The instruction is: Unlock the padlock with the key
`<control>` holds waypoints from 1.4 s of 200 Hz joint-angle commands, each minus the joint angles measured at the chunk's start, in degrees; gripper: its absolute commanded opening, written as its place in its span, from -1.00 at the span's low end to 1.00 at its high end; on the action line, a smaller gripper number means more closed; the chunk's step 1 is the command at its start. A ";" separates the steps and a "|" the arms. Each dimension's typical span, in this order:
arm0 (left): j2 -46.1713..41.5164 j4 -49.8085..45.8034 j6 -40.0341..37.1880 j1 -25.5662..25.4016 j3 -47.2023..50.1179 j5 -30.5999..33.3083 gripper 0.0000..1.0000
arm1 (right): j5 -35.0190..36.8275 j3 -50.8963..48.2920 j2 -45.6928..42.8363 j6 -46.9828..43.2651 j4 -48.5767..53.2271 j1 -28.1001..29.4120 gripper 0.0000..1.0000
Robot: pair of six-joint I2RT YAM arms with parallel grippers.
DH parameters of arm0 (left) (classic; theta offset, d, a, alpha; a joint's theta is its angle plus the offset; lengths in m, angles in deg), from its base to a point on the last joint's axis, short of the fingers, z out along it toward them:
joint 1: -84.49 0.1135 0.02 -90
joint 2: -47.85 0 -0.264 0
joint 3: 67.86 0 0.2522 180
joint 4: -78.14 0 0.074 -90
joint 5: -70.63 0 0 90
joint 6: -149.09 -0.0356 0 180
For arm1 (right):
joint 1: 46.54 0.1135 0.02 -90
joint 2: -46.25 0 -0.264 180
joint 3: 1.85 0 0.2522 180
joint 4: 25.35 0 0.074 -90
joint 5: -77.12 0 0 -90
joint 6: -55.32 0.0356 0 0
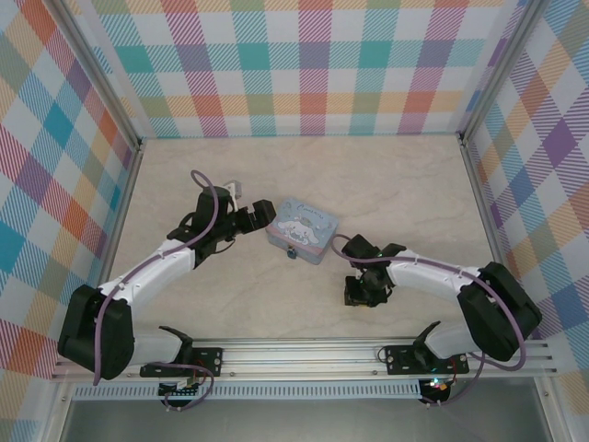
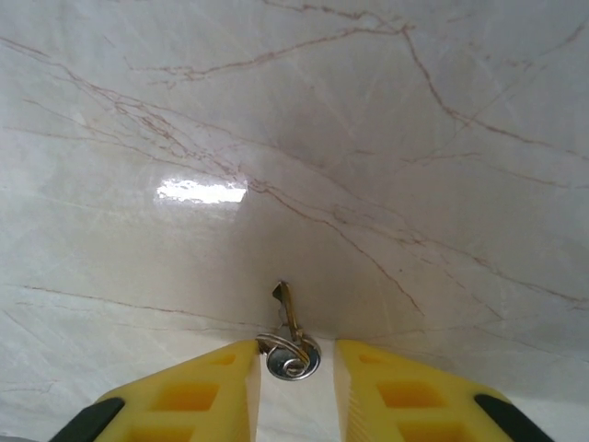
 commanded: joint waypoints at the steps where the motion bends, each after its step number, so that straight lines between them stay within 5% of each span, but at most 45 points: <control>1: 0.47 1.58 -0.58 0.37 0.35 -1.30 1.00 | 0.71 1.51 1.01 -0.38 0.39 0.36 -0.52; 62: 0.36 0.50 -1.12 0.37 -0.19 -0.84 1.00 | 2.14 2.78 0.38 -2.07 2.71 0.67 -0.82; 150: -2.01 -2.73 5.50 0.37 -0.93 -3.45 1.00 | 5.51 3.53 -7.01 -9.49 -0.14 0.76 -0.94; 217: -3.45 1.19 21.80 -0.87 -0.82 -12.94 0.81 | 14.07 0.57 -18.83 -33.18 -22.55 3.72 -0.98; 280: -1.71 1.77 27.13 -7.05 -5.82 -15.04 0.55 | 19.73 1.15 -15.28 -53.00 -35.12 5.10 -1.00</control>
